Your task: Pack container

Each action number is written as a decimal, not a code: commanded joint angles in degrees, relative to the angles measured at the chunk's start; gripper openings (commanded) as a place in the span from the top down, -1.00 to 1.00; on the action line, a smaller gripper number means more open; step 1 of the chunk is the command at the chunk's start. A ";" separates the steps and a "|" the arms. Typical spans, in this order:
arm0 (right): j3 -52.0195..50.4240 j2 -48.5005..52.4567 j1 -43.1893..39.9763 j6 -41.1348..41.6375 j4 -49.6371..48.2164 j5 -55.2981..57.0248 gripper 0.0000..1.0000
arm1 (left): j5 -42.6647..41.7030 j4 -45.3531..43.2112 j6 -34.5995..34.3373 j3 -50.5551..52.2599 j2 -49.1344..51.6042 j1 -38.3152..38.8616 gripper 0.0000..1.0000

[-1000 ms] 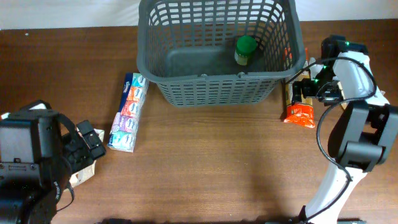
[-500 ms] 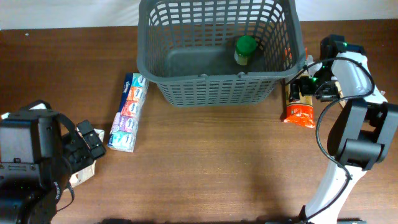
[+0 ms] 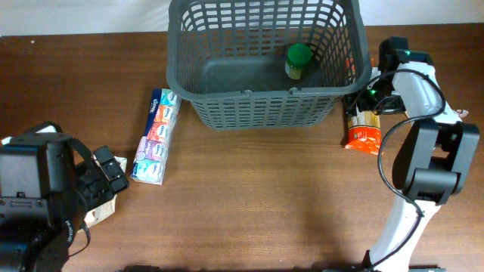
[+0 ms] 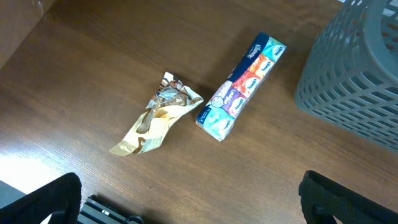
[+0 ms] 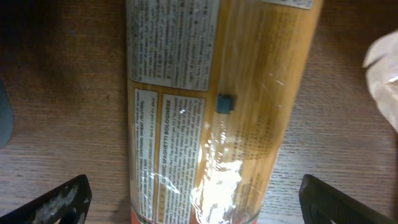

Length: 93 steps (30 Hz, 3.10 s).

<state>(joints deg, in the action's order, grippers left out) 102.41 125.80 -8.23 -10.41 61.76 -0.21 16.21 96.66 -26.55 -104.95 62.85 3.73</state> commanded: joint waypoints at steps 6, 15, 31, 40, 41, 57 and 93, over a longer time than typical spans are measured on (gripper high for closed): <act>-0.20 2.23 0.61 1.01 -0.02 1.57 -0.98 | -0.37 0.02 0.74 -0.11 -0.02 -0.31 -0.99; -0.20 3.85 0.66 0.79 -0.02 1.60 -0.98 | -0.37 0.00 0.74 -0.11 -0.02 -0.31 -0.99; -0.22 5.20 0.17 0.76 0.11 2.45 -0.97 | -0.39 0.02 0.76 -0.11 -0.02 -0.31 -0.99; -0.22 5.20 -1.33 0.79 0.17 2.38 -0.97 | -0.37 0.02 0.76 -0.11 -0.02 -0.31 -0.99; -0.22 5.20 -1.31 0.79 0.15 2.38 -0.98 | -0.37 0.02 0.76 -0.11 -0.02 -0.31 -0.99; -0.63 6.73 -1.16 0.79 -0.39 2.19 -0.98 | -0.37 0.02 0.76 -0.11 -0.02 -0.31 -0.99; 39.76 6.67 -9.66 19.15 22.53 2.14 0.92 | 0.04 0.02 0.76 -0.11 -0.02 -0.31 -0.99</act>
<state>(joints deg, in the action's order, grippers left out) 131.68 135.06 -15.75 3.55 82.19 1.28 16.25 96.64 -26.55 -104.95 62.85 3.73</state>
